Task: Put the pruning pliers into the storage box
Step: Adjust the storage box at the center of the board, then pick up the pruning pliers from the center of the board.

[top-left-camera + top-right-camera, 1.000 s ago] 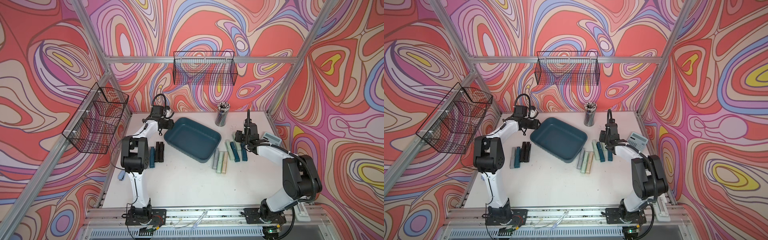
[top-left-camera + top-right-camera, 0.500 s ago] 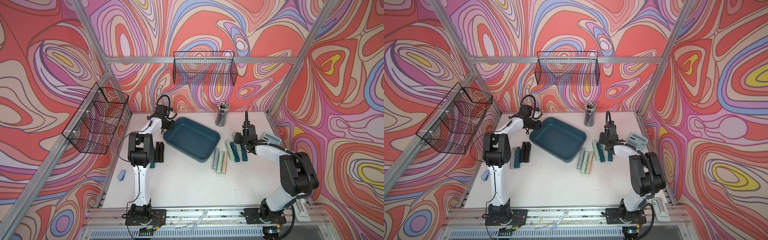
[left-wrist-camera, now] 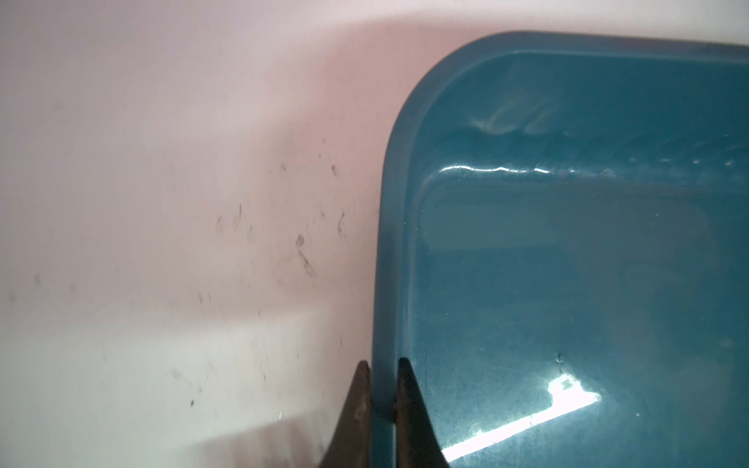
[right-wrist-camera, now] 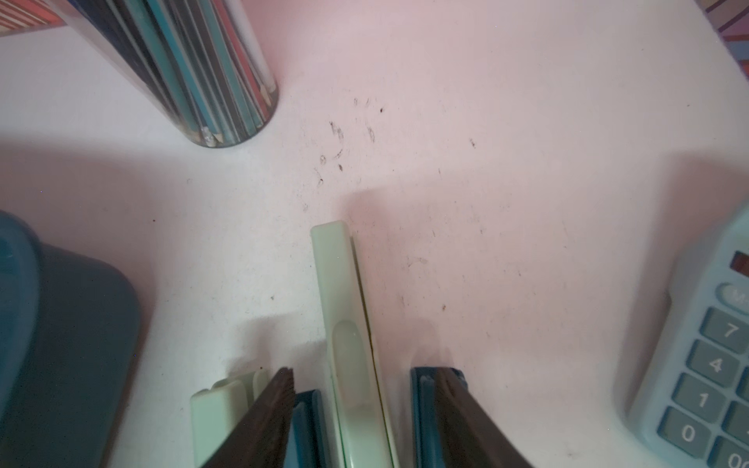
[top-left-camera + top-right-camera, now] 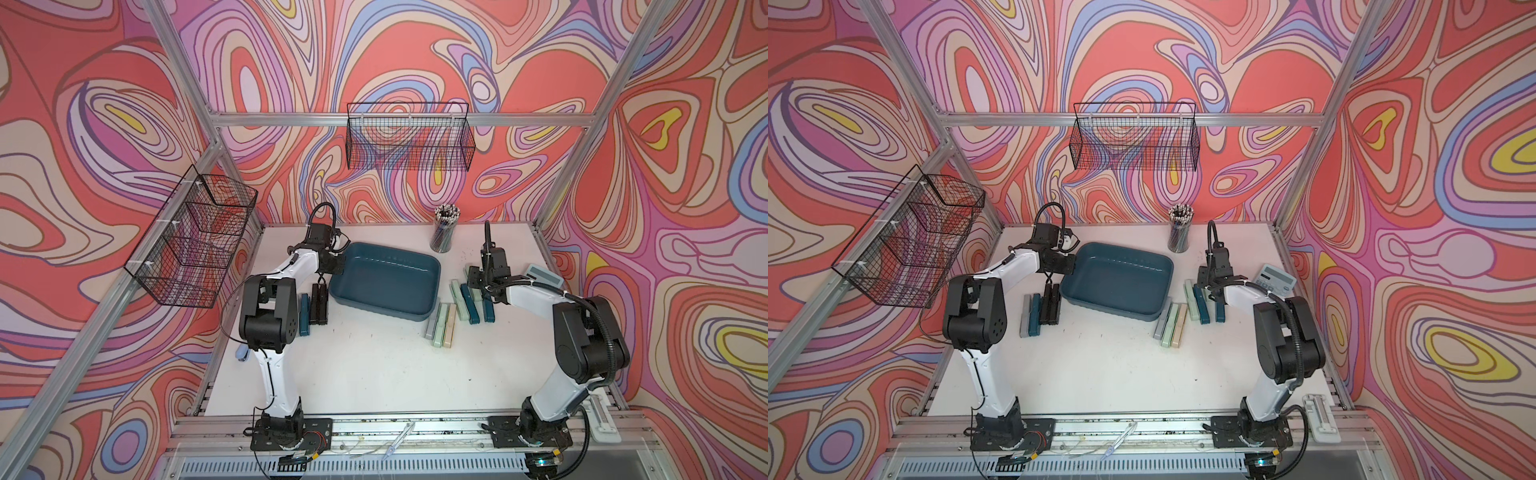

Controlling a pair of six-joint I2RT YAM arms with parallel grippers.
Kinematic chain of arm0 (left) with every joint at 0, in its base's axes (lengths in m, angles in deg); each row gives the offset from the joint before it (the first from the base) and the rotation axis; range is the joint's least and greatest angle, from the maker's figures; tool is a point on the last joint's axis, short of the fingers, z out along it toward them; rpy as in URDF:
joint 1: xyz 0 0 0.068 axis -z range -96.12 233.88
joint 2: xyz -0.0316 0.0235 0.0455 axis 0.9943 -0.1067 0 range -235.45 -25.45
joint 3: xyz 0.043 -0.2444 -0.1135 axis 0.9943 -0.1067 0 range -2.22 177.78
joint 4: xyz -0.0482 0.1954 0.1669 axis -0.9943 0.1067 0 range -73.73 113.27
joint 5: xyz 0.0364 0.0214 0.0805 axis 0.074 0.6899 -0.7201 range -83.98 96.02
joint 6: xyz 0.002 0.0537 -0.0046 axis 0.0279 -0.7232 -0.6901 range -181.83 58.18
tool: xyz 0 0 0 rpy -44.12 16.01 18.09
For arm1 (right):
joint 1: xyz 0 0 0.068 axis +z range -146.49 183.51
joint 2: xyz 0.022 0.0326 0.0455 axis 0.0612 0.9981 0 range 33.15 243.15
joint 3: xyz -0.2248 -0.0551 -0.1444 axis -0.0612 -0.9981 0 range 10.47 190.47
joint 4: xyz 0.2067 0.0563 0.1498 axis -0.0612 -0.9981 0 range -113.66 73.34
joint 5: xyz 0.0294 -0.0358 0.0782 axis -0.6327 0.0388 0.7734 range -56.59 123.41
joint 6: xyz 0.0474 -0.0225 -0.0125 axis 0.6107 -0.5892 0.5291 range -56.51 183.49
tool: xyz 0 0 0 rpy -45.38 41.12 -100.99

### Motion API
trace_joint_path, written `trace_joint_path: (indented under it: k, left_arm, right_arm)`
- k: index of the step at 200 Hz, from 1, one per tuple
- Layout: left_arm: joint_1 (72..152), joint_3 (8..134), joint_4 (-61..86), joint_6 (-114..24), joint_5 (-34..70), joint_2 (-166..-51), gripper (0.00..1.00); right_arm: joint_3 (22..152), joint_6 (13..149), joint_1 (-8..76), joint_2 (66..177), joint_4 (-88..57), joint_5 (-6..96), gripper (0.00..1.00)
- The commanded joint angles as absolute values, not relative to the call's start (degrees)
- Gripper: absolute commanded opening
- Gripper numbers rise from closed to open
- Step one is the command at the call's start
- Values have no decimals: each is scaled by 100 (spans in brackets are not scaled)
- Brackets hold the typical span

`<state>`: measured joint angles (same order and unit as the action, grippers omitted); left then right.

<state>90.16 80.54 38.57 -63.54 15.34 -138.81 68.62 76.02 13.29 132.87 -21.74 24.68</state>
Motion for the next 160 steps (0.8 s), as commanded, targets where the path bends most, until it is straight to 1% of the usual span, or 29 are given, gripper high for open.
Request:
trace_joint_path:
  k: [1, 19, 40, 56, 87, 129, 160]
  left_arm:
    - [9097, 7677, 3840, -6251, 1382, -13548, 6]
    - [9135, 7398, 3823, -6241, 1188, -13353, 5]
    - [9160, 7144, 3839, -6169, 1215, -13187, 6]
    - [9218, 6943, 3768, -6073, 995, -13087, 6]
    - [9328, 6935, 3885, -5885, 1001, -13109, 7]
    - [9385, 6835, 3970, -5607, 995, -13036, 7]
    - [9440, 6707, 4126, -5448, 768, -12972, 7]
  right_arm:
    - [7063, 7401, 1361, 13551, -2477, 2570, 57]
    - [7139, 7386, 1356, 13674, -2512, 2623, 56]
    - [7278, 7334, 1358, 13825, -2608, 2628, 56]
    - [7406, 7310, 1353, 13956, -2700, 2604, 55]
    - [7566, 7281, 1358, 14147, -2768, 2568, 55]
    - [7688, 7285, 1355, 14382, -2848, 2501, 50]
    - [7725, 7371, 1353, 14497, -2773, 2513, 45]
